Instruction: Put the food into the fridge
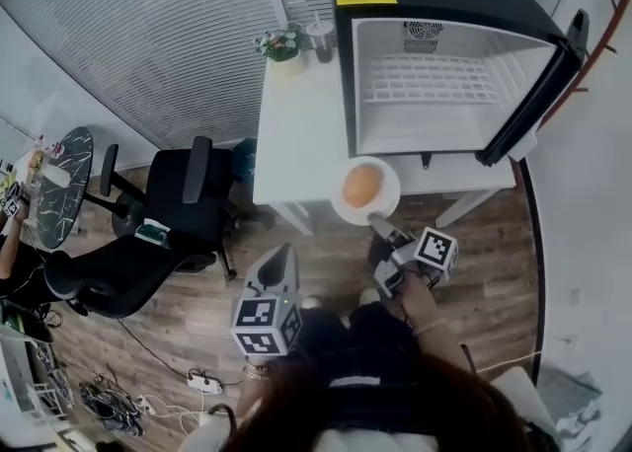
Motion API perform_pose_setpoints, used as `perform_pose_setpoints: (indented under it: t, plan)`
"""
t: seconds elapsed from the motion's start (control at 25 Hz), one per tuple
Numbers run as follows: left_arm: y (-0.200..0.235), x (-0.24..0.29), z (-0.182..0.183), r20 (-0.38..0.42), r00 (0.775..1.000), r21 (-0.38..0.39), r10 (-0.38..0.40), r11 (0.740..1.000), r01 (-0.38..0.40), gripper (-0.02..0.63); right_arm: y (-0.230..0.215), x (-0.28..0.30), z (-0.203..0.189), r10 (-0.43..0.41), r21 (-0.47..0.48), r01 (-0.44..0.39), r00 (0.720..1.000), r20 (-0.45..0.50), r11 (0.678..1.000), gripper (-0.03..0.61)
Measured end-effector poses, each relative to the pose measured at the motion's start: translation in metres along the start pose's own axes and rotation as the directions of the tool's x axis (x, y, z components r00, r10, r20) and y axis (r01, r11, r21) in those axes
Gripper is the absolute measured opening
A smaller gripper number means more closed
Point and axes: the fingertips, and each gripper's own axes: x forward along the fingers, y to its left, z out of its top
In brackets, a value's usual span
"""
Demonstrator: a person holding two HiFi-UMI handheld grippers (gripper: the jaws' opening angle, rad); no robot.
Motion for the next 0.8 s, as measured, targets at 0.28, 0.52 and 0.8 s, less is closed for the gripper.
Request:
perform_pose_setpoints:
  t: [0.28, 0.52, 0.8]
  plan:
    - [-0.028, 0.009, 0.002, 0.017, 1.000, 0.005, 0.022, 1.000, -0.022, -0.002, -0.004, -0.017, 0.023, 0.001, 0.004, -0.001, 1.000, -0.016, 1.000, 0.009]
    - [-0.046, 0.010, 0.000, 0.017, 0.999, -0.014, 0.042, 0.999, -0.042, -0.002, -0.009, -0.027, 0.039, -0.001, 0.008, 0.002, 0.999, -0.032, 1.000, 0.009]
    - [-0.058, 0.011, -0.001, 0.014, 0.999, -0.012, 0.044, 0.999, -0.044, -0.002, -0.008, -0.038, 0.051, 0.001, 0.022, -0.001, 1.000, -0.018, 1.000, 0.009]
